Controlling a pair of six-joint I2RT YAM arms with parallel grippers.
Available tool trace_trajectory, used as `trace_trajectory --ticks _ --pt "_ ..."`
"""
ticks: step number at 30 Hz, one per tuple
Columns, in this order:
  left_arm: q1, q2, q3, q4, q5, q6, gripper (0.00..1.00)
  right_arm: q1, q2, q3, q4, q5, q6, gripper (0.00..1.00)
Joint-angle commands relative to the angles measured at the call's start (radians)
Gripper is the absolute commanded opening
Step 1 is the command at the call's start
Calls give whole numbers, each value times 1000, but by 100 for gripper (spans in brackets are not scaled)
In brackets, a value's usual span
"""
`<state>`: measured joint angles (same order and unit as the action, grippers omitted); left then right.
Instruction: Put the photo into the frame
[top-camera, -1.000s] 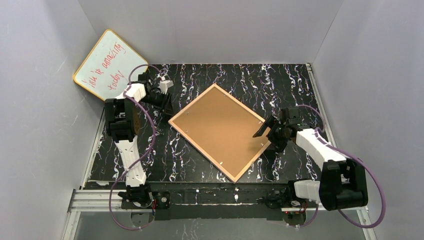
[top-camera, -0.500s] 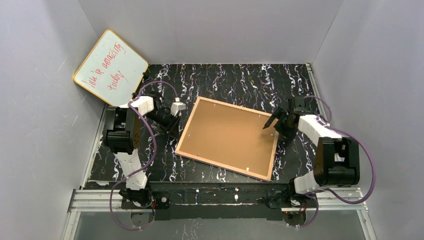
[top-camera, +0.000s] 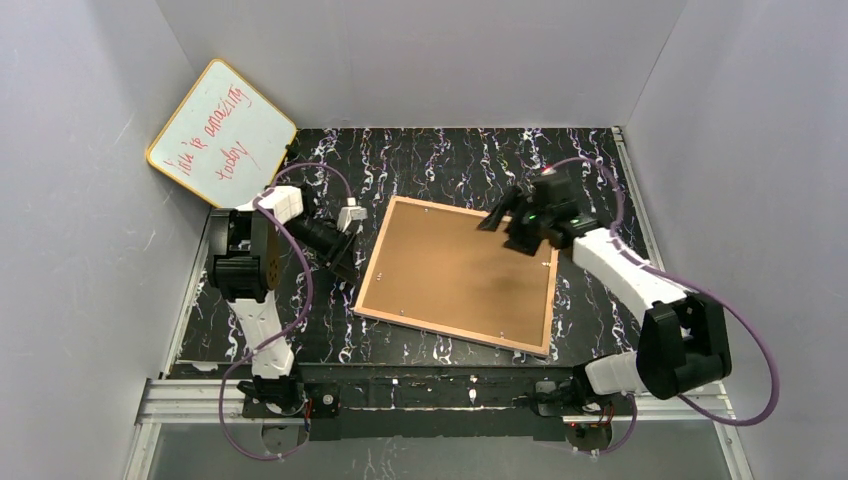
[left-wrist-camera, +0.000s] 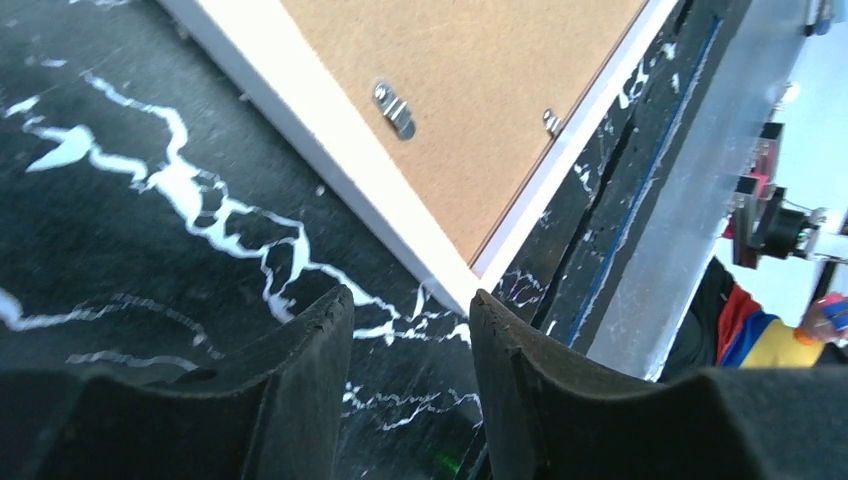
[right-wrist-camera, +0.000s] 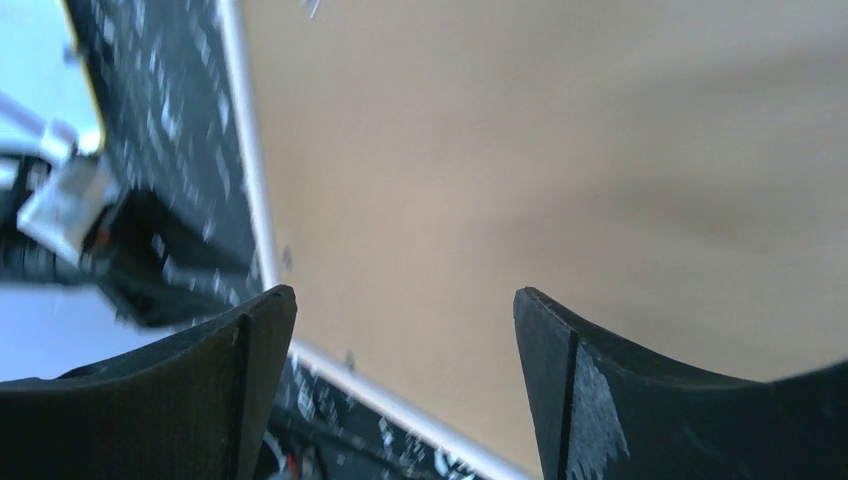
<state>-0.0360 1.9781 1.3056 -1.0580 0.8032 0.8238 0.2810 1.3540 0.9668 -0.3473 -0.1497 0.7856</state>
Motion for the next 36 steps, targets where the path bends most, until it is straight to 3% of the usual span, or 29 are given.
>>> trace_trajectory --ticks 1,5,14,22,36 --pt "-28 49 -23 -10 102 -13 45 219 45 -64 216 -44 183 86" --pt "-44 81 -42 9 96 -18 42 363 163 -31 322 -33 251 83" --pt "-48 89 -75 87 44 -69 21 546 472 156 460 -79 318 76" --pt "-48 90 -98 115 31 -90 16 604 644 274 489 -93 360 70" --pt "-48 90 -97 133 36 -104 14 615 719 325 497 -93 388 68"
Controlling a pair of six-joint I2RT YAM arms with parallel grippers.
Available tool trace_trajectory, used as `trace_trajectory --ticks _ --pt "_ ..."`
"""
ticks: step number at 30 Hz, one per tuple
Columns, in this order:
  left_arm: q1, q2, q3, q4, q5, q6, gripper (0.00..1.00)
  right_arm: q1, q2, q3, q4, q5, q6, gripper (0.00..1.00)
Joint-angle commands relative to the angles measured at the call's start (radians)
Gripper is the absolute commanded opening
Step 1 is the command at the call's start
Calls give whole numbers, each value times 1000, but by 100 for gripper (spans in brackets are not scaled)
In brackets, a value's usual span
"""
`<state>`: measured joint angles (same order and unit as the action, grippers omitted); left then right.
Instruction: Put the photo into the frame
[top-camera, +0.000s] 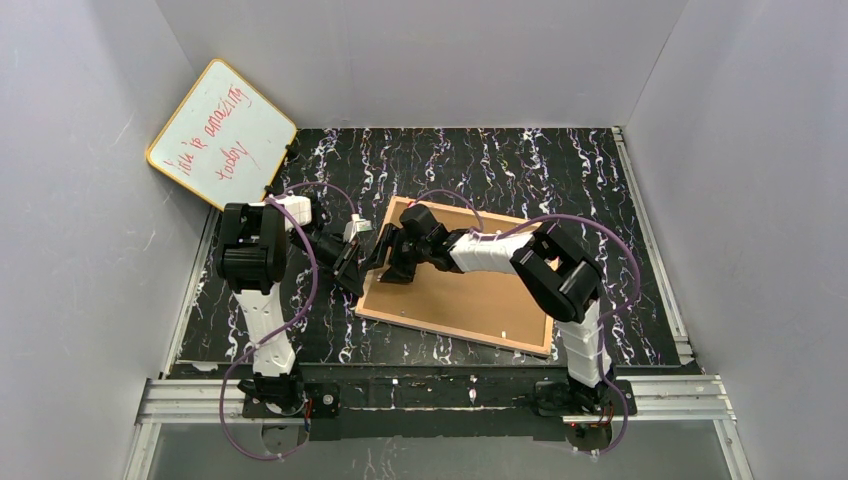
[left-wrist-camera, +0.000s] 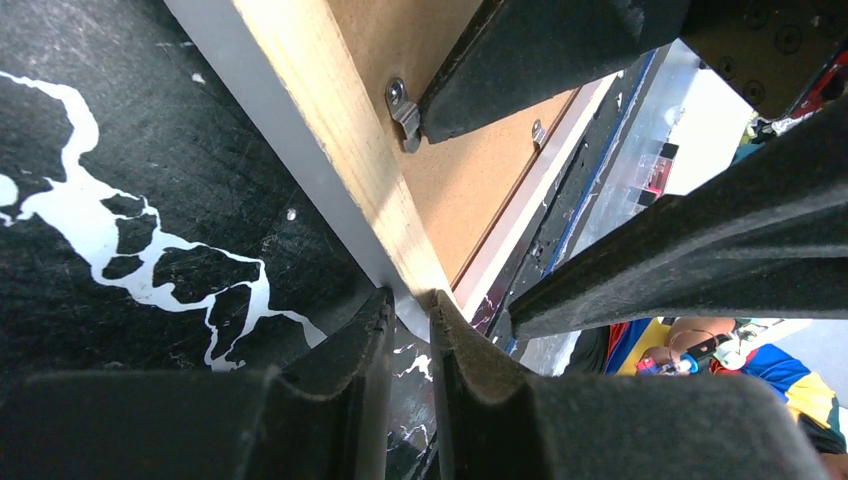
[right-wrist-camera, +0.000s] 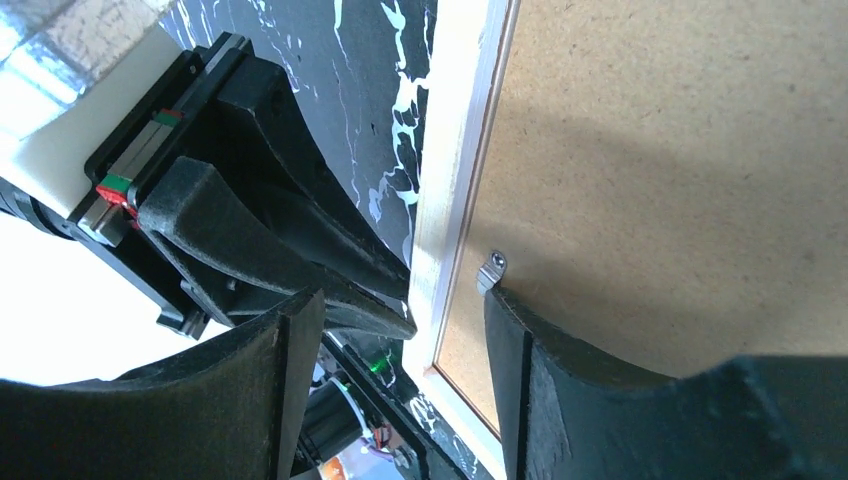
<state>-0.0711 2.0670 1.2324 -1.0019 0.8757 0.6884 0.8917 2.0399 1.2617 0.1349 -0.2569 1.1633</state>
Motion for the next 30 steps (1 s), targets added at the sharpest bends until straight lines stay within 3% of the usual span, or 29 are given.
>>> trace_trajectory --ticks 1,19,24,27,30 --pt "-13 1 -24 77 -37 31 14 4 37 31 18 17 9 68" --pt "-12 -4 -5 58 -43 39 14 2 14 25 23 10 -43 67" --pt "19 -10 84 -49 -25 80 33 2 -139 12 -64 38 -256 74" --pt "44 -26 152 -133 -19 131 45 5 -236 16 -241 46 -465 75" --pt "58 -55 196 -194 -22 174 52 10 -348 -49 -398 84 -644 75"
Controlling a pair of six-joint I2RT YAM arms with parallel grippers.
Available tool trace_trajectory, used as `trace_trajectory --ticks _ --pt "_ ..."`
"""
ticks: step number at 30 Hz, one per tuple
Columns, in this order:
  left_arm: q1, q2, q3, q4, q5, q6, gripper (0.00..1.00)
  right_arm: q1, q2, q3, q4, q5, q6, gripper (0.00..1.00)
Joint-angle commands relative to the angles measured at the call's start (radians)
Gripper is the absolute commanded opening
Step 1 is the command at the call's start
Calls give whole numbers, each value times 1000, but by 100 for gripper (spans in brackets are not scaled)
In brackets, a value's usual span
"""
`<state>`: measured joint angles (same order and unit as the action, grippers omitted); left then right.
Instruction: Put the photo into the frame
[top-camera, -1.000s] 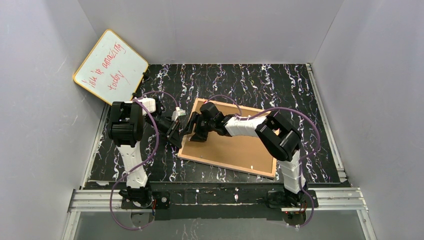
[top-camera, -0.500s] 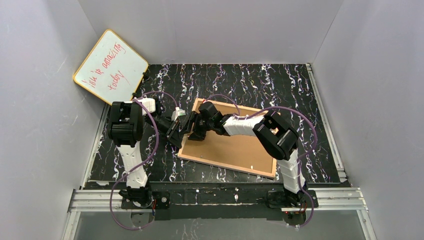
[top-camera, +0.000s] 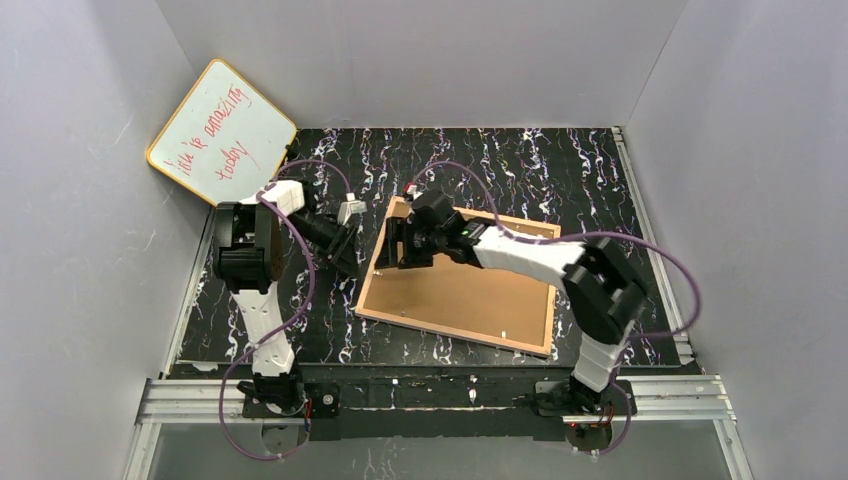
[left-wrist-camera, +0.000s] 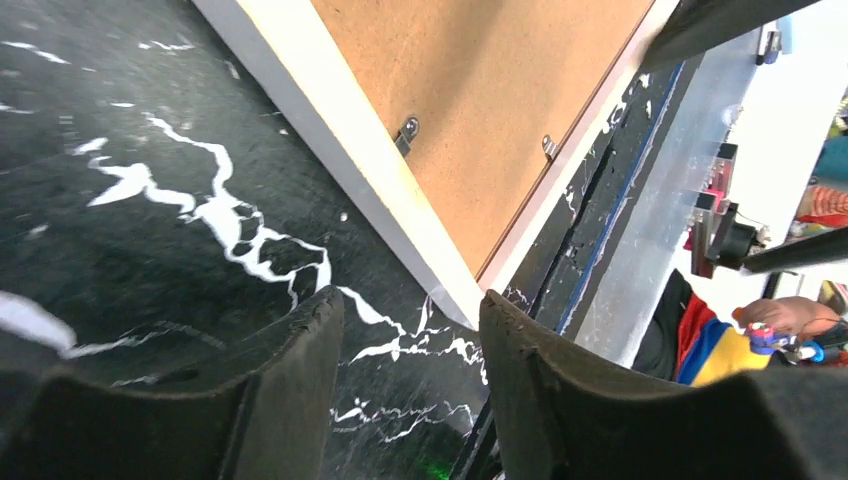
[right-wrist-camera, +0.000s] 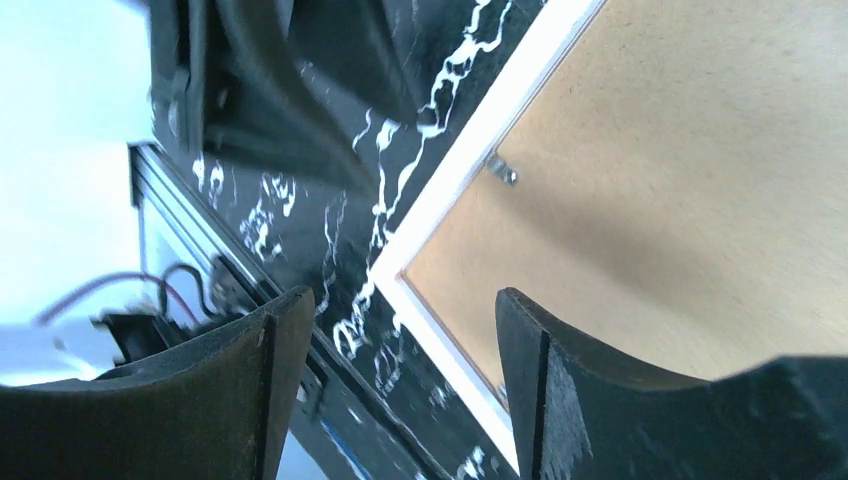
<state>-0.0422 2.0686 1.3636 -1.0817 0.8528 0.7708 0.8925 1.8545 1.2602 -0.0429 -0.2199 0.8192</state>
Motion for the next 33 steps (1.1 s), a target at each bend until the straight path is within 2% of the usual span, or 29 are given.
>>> trace_trajectory --ticks 1,3,4,9,13,16,20,26,28,33 --pt "31 -69 68 -123 -1 100 54 12 -196 -75 -264 67 -338 75" --pt "31 -107 64 -126 -12 107 69 18 -260 -130 -347 115 -395 75" --pt "31 -122 56 -124 -15 111 73 25 -291 -158 -371 136 -418 74" --pt "32 -181 33 -161 -30 165 74 105 -367 -204 -475 213 -478 71" --pt "31 -245 -8 -167 -54 217 71 218 -324 -180 -549 342 -510 70" --pt "32 -291 -36 -138 -88 211 72 261 -273 -161 -582 399 -527 69" --pt "33 -333 -55 -123 -124 186 74 288 -247 -172 -556 446 -539 66" --pt "33 -362 -56 -105 -159 129 75 302 -250 -212 -460 487 -554 56" --pt "33 -376 -58 -104 -161 123 81 305 -252 -219 -441 490 -564 56" --pt "33 -415 -47 -121 -145 122 84 315 -246 -240 -416 462 -573 56"
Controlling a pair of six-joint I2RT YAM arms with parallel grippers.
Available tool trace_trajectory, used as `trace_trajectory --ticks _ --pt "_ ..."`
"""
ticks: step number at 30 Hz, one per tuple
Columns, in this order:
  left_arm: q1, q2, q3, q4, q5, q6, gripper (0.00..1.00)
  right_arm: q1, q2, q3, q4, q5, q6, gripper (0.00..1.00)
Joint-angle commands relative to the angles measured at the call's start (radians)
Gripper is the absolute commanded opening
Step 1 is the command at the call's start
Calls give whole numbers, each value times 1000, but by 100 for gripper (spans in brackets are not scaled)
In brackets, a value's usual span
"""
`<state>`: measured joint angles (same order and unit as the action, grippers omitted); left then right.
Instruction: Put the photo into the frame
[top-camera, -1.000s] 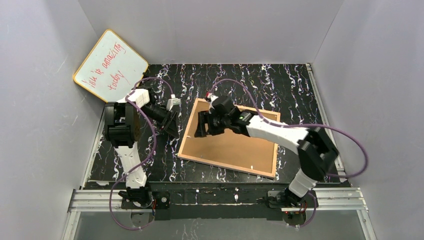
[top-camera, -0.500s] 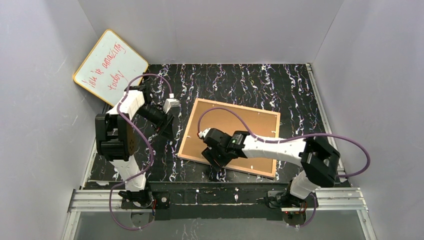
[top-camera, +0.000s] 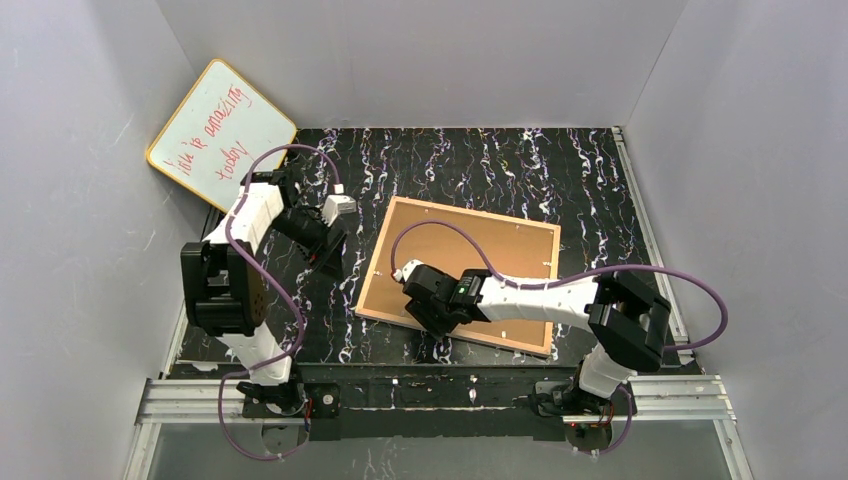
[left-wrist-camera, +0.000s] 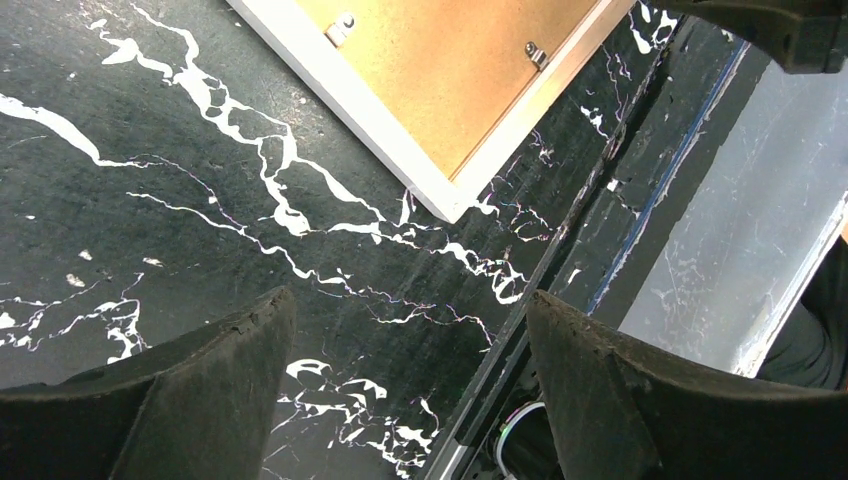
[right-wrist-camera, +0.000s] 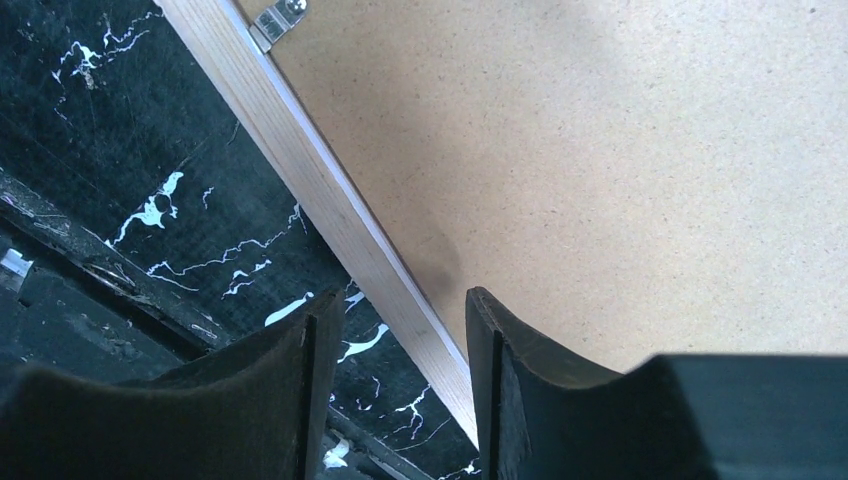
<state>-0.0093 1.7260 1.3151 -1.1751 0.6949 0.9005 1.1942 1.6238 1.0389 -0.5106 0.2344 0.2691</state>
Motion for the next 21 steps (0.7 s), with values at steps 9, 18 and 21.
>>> trace_trajectory --ticks 9,18,21 --pt "0 -151 -27 -7 28 0 98 33 16 -51 65 43 -34 55" --pt "0 -310 -148 90 59 83 98 41 41 -65 84 98 -45 52" --pt "0 -322 -159 91 63 85 98 40 41 -66 85 105 -64 52"
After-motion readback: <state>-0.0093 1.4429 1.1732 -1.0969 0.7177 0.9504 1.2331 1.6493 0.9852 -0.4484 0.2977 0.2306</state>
